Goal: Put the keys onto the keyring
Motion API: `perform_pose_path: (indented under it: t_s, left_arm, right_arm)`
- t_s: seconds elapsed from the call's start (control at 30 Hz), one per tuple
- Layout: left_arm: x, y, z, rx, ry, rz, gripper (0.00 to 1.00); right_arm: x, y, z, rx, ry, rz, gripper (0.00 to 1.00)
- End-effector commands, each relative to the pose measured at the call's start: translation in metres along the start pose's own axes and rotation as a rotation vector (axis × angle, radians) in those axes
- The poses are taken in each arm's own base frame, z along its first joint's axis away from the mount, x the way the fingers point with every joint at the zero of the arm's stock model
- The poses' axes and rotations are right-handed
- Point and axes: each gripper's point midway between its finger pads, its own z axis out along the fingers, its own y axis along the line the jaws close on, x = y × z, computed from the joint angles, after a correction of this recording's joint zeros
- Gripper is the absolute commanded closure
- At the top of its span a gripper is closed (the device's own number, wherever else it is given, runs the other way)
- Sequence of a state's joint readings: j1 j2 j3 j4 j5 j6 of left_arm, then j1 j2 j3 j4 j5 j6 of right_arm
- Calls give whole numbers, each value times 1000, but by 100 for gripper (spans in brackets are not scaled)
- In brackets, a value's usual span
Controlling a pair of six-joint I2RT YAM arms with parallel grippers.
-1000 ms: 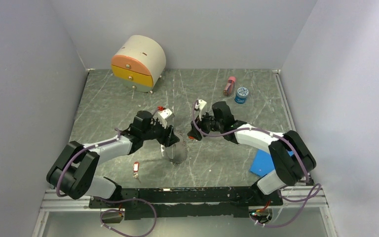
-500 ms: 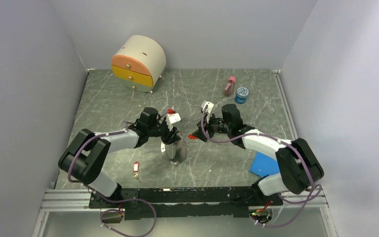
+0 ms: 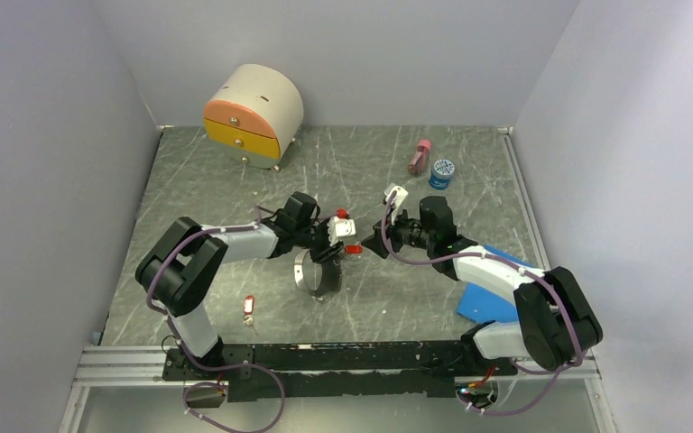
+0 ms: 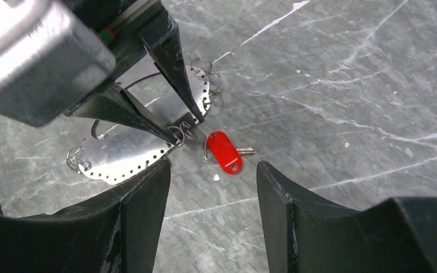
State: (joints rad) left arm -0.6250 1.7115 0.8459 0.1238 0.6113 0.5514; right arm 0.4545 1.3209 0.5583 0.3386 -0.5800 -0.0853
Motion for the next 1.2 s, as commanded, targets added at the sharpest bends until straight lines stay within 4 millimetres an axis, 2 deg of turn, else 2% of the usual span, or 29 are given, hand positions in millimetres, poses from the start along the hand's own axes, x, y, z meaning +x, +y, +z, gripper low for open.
perform_pose_path:
  t_s: [0.0, 0.17, 0.2, 0.3, 0.33, 0.5, 0.63, 0.77, 0.83, 0.9, 1.03, 1.17]
  left_arm:
    - [-2, 1, 8, 20, 40, 56, 60]
    - [7, 1, 10, 9, 89, 69, 69]
    - [7, 2, 9, 1, 92, 71, 74]
    - [6, 5, 8, -5, 106, 76, 95]
    - [7, 5, 7, 0, 119, 70, 97]
    - [6, 8, 1, -24, 139, 75, 97]
    - [-19, 6, -11, -45, 61, 82, 97]
    - [-43, -8, -26, -33, -33, 81, 97]
    - [-55, -16, -35, -25, -90, 87, 98]
    - [-66, -28, -44, -4, -150, 96, 97]
    - [-81, -49, -61, 26, -255, 108, 97]
    - [-92, -61, -73, 25, -339, 110, 97]
  right_arm:
    - [-18, -6, -5, 27, -66, -16, 40]
    - [-18, -7, -6, 26, -63, -18, 40]
    - [-19, -6, -6, 21, -64, -19, 40]
    - [-20, -4, -6, 4, -65, -20, 40]
    - [-20, -3, -6, 2, -66, -20, 40]
    - [-23, -1, -5, -17, -70, -26, 40]
    - [-30, 12, -6, -89, -95, -52, 40]
    - [-44, 32, -9, -204, -151, -84, 41]
    - [-49, 44, -10, -285, -177, -106, 47]
    - [-50, 54, -9, -343, -181, -125, 51]
    - [-50, 68, -10, -406, -207, -183, 52]
    - [-48, 85, -7, -449, -220, -268, 54]
